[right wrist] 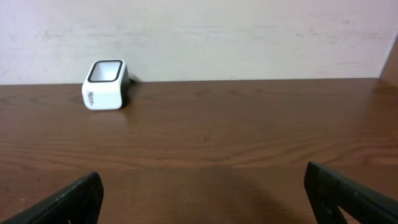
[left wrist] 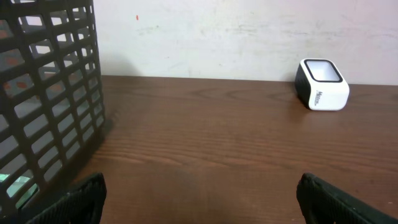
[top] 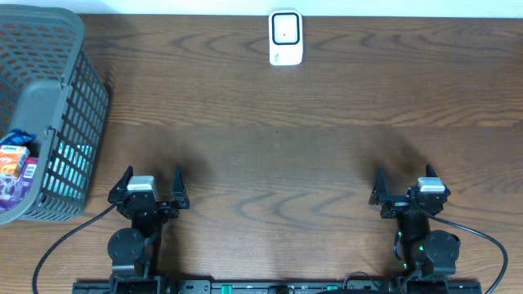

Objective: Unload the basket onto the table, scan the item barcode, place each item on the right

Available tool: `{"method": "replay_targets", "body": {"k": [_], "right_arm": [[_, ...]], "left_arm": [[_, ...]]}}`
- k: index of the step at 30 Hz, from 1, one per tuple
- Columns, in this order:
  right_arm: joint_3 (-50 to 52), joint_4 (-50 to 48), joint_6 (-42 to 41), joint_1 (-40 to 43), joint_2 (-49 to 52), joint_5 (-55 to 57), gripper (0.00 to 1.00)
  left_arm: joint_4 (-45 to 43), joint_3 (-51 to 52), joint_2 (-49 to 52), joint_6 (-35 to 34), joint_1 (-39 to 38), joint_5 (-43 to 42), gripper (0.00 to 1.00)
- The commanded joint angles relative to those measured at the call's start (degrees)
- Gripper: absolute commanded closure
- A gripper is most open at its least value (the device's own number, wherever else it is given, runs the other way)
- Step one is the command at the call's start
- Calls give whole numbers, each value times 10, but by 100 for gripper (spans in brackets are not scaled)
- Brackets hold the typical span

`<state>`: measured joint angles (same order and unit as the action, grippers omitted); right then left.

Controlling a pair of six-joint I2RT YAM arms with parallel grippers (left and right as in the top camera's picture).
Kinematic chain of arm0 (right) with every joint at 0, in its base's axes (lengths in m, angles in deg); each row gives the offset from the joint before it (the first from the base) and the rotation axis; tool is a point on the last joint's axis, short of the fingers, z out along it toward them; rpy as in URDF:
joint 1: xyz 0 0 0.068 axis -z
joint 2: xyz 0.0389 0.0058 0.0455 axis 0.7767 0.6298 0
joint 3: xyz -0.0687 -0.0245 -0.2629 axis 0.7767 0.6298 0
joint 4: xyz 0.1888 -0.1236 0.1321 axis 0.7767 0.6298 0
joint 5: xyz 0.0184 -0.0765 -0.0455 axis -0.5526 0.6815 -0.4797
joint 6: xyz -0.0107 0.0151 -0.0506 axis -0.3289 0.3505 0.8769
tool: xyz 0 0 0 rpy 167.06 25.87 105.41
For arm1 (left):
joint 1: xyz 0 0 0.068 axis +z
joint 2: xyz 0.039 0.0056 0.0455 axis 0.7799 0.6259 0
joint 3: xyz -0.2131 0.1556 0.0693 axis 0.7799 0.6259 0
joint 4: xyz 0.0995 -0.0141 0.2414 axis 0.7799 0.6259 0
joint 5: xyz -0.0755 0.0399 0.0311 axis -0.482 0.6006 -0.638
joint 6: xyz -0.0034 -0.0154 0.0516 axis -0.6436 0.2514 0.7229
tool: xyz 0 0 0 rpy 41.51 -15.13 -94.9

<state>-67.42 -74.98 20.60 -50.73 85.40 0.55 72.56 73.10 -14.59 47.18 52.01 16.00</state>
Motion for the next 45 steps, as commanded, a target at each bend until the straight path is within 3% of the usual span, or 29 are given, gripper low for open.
{"method": "replay_targets", "body": {"k": [1,36,38,42,45], "right_arm": [[2,1,8,-4,-3,5,1],[2,1,8,-4,-3,5,1],[2,1,9,-4,-3,5,1],[2,1,8,-4,-3,5,1],[2,1,8,-4,-3,5,1]], "left_arm": [[15,12,-4,8,3,-12,2],[4,12,-4,8,3,-13,2],[-19,12,-4,-16,3,-49,2],[-78,12,-4,-109,3,-246,2],[-122,12,-4,-109,3,-269,2]]}}
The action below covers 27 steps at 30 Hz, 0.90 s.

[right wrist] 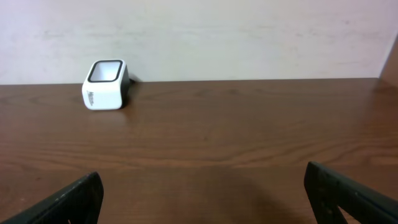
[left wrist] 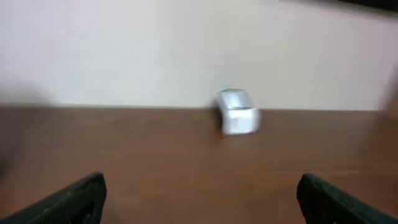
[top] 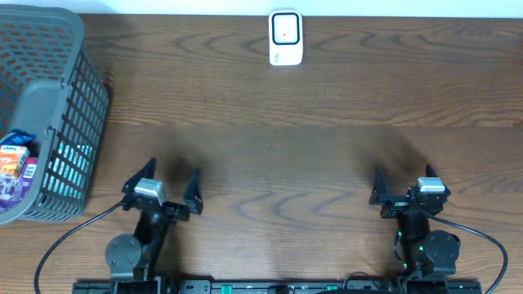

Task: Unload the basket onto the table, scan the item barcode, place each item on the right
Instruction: 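Reach the left gripper into the basket toward the Kleenex pack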

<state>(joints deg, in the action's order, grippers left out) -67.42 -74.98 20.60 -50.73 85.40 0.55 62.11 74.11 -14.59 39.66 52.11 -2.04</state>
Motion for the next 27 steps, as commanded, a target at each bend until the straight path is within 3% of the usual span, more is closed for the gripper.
{"method": "replay_targets", "body": {"k": [1,6,9,11,16,18,20,22,27], "right_arm": [[2,1,8,-4,-3,5,1],[2,1,9,-4,-3,5,1],[2,1,8,-4,-3,5,1],[2,1,8,-4,-3,5,1],[2,1,8,-4,-3,5,1],[2,1,8,-4,-3,5,1],[2,1,8,-4,-3,5,1],[2,1,9,-4,-3,5,1],[2,1,8,-4,-3,5,1]], "left_arm": [[-44,2,-4,-37,2,-88,2],[-223,-17,-3,-111,2,-77,2],[-222,-79,17,-104,2,-29,2],[-163,-145,55,-72,2,13,2],[104,-418,260,59,2,133,2],[199,-529,357,113,2,110,2],[285,-624,446,113,2,47,2],[324,-683,512,129,2,64,2],[374,-836,657,89,30,321,2]]}}
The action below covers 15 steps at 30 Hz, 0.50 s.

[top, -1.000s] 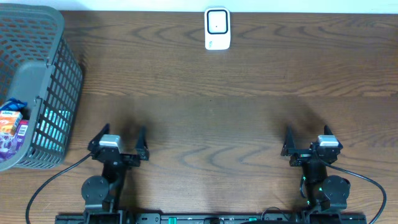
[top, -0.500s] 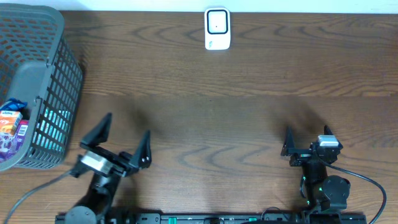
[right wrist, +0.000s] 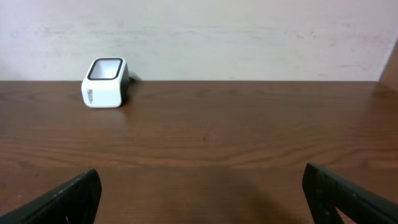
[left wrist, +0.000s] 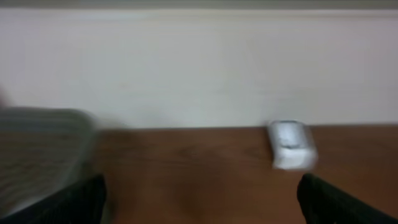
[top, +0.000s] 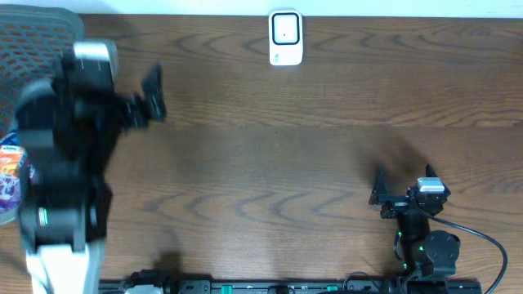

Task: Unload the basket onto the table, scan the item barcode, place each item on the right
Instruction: 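Reach the left gripper into the basket toward the Kleenex pack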

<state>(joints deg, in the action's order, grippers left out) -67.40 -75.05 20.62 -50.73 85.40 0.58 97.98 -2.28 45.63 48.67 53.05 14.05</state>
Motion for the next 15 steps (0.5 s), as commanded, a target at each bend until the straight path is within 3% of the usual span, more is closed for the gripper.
{"method": "replay_targets", "body": {"k": [1,4,7,15], "right_arm": [[2,2,8,-4,-3,5,1],[2,2,8,-4,-3,5,1],[2,2,8,-4,-3,5,1],[2,2,8,-4,-3,5,1]], "left_arm": [[41,-112,85,-1,36,194,2],[162,-253,186,-1,102,243,2],[230,-326,251,-39,164,268,2],[315,-327,316,-109,307,268,2]]}}
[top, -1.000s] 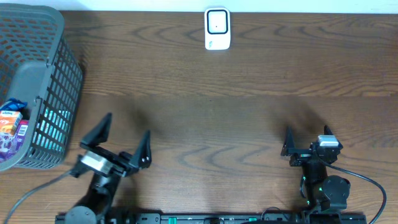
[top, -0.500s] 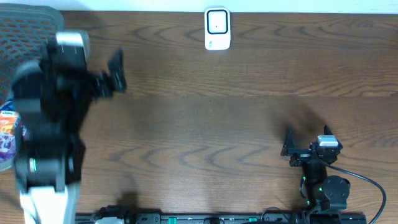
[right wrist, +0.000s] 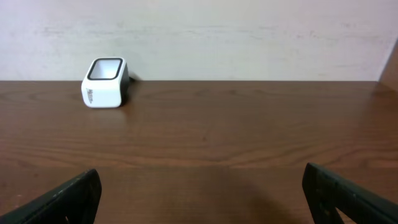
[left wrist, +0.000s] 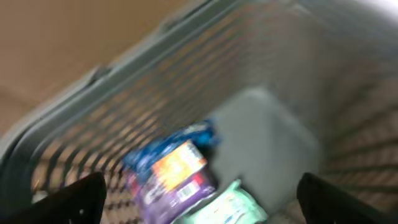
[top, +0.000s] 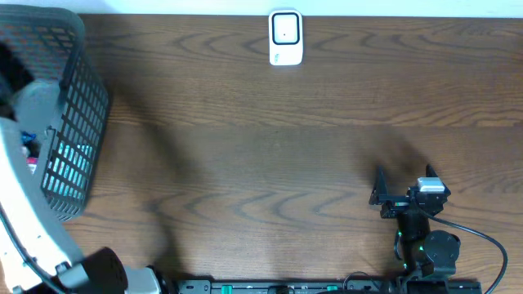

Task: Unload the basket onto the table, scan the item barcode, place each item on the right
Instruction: 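Reach the left gripper into the basket toward the Kleenex pack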

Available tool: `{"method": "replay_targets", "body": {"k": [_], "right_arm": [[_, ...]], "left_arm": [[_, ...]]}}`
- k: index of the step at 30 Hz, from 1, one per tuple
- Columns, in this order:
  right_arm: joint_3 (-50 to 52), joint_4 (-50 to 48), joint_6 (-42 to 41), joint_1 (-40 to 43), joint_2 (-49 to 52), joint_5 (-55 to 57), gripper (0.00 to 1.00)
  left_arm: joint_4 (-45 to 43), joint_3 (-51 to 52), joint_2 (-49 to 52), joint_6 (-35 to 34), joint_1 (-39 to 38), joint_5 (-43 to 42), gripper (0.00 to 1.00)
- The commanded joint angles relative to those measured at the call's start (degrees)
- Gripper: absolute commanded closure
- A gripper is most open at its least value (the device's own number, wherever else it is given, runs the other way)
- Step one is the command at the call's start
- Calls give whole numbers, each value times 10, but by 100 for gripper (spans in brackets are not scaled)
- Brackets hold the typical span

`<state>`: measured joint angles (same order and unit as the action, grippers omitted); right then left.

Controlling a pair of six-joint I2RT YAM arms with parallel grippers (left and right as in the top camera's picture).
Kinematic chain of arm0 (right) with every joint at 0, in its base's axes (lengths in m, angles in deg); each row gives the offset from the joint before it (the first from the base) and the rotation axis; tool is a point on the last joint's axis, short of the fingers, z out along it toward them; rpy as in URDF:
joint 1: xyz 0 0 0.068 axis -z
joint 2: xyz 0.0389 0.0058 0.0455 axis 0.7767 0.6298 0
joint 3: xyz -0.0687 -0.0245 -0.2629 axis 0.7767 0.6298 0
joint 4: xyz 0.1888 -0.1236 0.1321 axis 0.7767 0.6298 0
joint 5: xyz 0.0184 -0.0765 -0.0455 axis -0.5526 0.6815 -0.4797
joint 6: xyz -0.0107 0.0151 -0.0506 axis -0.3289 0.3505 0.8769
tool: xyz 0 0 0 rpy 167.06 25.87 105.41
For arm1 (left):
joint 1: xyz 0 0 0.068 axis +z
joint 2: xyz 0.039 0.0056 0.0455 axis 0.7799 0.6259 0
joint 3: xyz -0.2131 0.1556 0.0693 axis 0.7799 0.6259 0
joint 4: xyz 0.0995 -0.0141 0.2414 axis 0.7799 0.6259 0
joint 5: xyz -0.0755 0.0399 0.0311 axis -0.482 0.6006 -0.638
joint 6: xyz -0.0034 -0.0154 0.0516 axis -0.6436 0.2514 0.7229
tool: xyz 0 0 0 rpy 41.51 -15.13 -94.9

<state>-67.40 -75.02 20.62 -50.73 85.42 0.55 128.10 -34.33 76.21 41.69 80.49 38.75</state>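
Blurred in the left wrist view, a purple, orange and blue packet (left wrist: 169, 173) lies on the floor of the grey mesh basket (left wrist: 280, 74), with a pale green packet (left wrist: 235, 205) beside it. My left gripper (left wrist: 200, 200) hangs open above them, nothing between its fingers. From overhead the left arm (top: 24, 204) reaches over the basket (top: 78, 49) at the table's left end and covers most of the items. The white barcode scanner (top: 285, 37) stands at the far edge, also seen as the scanner (right wrist: 104, 83). My right gripper (top: 404, 175) rests open near the front right.
The brown wooden table (top: 270, 155) runs to a pale wall behind the scanner. The basket's tall mesh walls surround the packets. The right arm's base and cable (top: 474, 237) sit at the front edge.
My left arm has swung from above the table beside the basket to over the basket; its camera now looks down at the packets inside. The right arm has not moved.
Both grippers rested open at the table's front edge. The left gripper then stood turned toward the scanner, later was raised high near the basket's right side, and now hangs open over the basket's contents. The right gripper and the scanner stayed where they were.
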Motion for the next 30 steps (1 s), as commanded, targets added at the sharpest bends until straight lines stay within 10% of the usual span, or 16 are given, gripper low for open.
{"method": "replay_targets", "body": {"k": [1,9,13,30], "right_arm": [[2,2,8,-4,-3,5,1],[2,2,8,-4,-3,5,1],[2,2,8,-4,-4,5,1],[2,2,8,-4,-4,5,1]], "left_arm": [[22,-3,16,-47,48,21,2],[53,66,34,-78,120,20,1],[13,145,35,-39,122,9,13],[-173,251,102,134,121,-116,7]]}}
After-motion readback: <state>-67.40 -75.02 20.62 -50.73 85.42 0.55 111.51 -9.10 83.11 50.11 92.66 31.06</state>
